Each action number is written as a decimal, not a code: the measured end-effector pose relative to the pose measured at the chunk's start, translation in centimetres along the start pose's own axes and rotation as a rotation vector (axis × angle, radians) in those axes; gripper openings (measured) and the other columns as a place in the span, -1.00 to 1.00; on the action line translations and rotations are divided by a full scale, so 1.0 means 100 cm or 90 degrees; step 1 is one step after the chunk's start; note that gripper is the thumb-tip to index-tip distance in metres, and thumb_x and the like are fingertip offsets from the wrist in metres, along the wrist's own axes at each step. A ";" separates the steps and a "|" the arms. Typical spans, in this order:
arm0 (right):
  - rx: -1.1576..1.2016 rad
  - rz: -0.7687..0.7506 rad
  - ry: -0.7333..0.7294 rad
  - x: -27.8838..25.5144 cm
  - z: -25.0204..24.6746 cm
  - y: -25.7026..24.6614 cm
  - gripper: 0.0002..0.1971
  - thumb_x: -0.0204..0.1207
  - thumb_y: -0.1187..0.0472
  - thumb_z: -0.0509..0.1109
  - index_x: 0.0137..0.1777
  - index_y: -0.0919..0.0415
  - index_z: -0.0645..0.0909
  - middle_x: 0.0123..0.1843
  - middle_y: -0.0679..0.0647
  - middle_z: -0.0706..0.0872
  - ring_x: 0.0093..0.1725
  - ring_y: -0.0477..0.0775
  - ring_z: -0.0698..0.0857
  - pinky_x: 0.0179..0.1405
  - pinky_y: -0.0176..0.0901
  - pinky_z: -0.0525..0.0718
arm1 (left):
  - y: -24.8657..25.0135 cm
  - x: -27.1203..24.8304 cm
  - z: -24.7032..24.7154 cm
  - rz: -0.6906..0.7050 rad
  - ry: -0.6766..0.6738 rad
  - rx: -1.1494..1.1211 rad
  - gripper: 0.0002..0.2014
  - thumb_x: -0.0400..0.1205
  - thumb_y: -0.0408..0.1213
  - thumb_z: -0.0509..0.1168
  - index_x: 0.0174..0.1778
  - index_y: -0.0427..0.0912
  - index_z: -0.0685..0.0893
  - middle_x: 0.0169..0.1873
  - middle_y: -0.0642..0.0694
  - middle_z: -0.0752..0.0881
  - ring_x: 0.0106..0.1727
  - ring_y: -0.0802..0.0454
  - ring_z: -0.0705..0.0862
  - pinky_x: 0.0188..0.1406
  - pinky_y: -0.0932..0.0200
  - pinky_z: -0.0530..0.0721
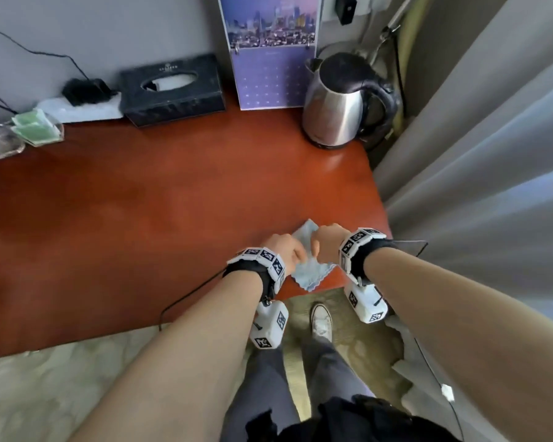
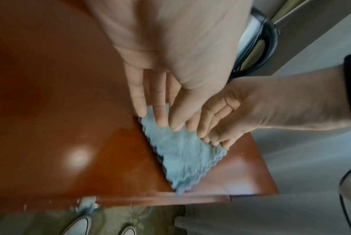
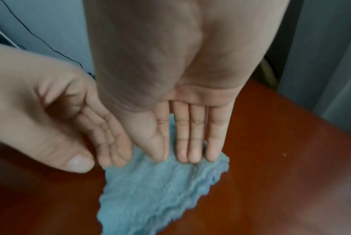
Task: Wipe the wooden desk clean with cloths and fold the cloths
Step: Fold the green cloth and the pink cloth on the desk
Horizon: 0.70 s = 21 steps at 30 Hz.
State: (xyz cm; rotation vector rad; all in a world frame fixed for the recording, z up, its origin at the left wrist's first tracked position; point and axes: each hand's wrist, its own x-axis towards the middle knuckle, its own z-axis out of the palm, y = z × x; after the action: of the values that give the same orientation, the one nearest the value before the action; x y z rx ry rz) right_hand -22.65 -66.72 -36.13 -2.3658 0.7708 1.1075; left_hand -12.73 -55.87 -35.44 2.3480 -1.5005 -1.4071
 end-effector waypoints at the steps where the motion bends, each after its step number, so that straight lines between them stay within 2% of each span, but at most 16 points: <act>1: -0.005 -0.006 0.003 0.003 0.008 0.004 -0.70 0.49 0.28 0.25 0.14 0.20 0.73 0.06 0.14 0.78 0.05 0.22 0.76 0.02 0.00 0.76 | 0.000 0.002 0.012 -0.002 -0.006 0.009 -0.67 0.59 -0.49 0.28 0.03 0.01 0.83 0.07 0.00 0.79 0.10 -0.03 0.74 0.19 0.16 0.68; 3: -0.003 -0.010 0.012 0.009 0.023 0.009 -0.67 0.44 0.24 0.35 0.20 0.21 0.69 0.18 0.17 0.71 0.12 0.19 0.71 0.05 0.01 0.76 | 0.001 0.004 0.032 0.011 0.000 0.054 -0.68 0.57 -0.44 0.38 0.07 0.09 0.80 0.20 0.01 0.70 0.23 -0.05 0.65 0.26 0.12 0.60; 6: -0.048 -0.025 0.011 0.019 0.037 0.010 -0.51 0.47 -0.04 0.44 0.33 0.20 0.58 0.38 0.17 0.49 0.37 0.24 0.52 0.24 0.02 0.65 | -0.003 0.006 0.052 0.009 0.011 0.140 -0.56 0.45 -0.41 0.49 0.11 0.20 0.65 0.25 0.02 0.45 0.36 -0.02 0.41 0.30 0.02 0.51; 9: -0.045 -0.044 0.020 0.025 0.039 0.009 -0.55 0.43 -0.15 0.43 0.18 0.14 0.58 0.37 0.19 0.54 0.43 0.29 0.45 0.32 0.11 0.59 | -0.005 0.007 0.056 0.002 0.018 0.171 -0.48 0.38 -0.42 0.48 0.11 0.22 0.54 0.23 0.03 0.38 0.42 -0.05 0.33 0.33 -0.04 0.44; 13: -0.033 -0.060 0.036 0.025 0.040 0.013 -0.59 0.41 -0.09 0.43 0.17 0.11 0.54 0.37 0.27 0.53 0.39 0.31 0.48 0.29 0.14 0.60 | -0.004 0.007 0.061 0.007 0.064 0.143 -0.56 0.41 -0.35 0.52 0.04 0.20 0.56 0.12 0.06 0.38 0.35 -0.03 0.38 0.22 0.03 0.46; 15: -0.039 -0.059 0.030 0.024 0.038 0.012 -0.69 0.42 -0.04 0.41 0.06 0.05 0.47 0.40 0.29 0.51 0.37 0.30 0.49 0.28 0.15 0.60 | -0.005 0.007 0.063 0.015 0.084 0.132 -0.62 0.44 -0.35 0.50 0.02 0.18 0.58 0.09 0.07 0.38 0.33 -0.02 0.39 0.16 0.07 0.44; 17: -0.035 -0.051 0.014 0.022 0.036 0.010 -0.71 0.42 -0.01 0.41 0.00 0.05 0.40 0.40 0.26 0.50 0.40 0.30 0.46 0.29 0.16 0.60 | -0.007 0.007 0.064 0.021 0.097 0.127 -0.65 0.46 -0.34 0.49 0.02 0.17 0.59 0.09 0.05 0.40 0.32 -0.03 0.40 0.12 0.09 0.42; 21: -0.033 -0.058 0.029 0.017 0.036 0.012 -0.74 0.42 0.08 0.40 0.06 0.10 0.48 0.32 0.20 0.51 0.30 0.28 0.51 0.20 0.11 0.65 | -0.007 0.008 0.059 0.027 0.066 0.110 -0.68 0.42 -0.17 0.56 -0.01 0.17 0.62 0.04 0.07 0.39 0.27 0.00 0.42 0.15 0.06 0.50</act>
State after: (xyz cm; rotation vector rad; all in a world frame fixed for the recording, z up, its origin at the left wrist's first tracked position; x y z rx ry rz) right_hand -24.53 -66.04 -39.78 -2.4511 0.6512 1.0510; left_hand -16.17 -53.60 -39.79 2.4265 -1.6938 -1.1705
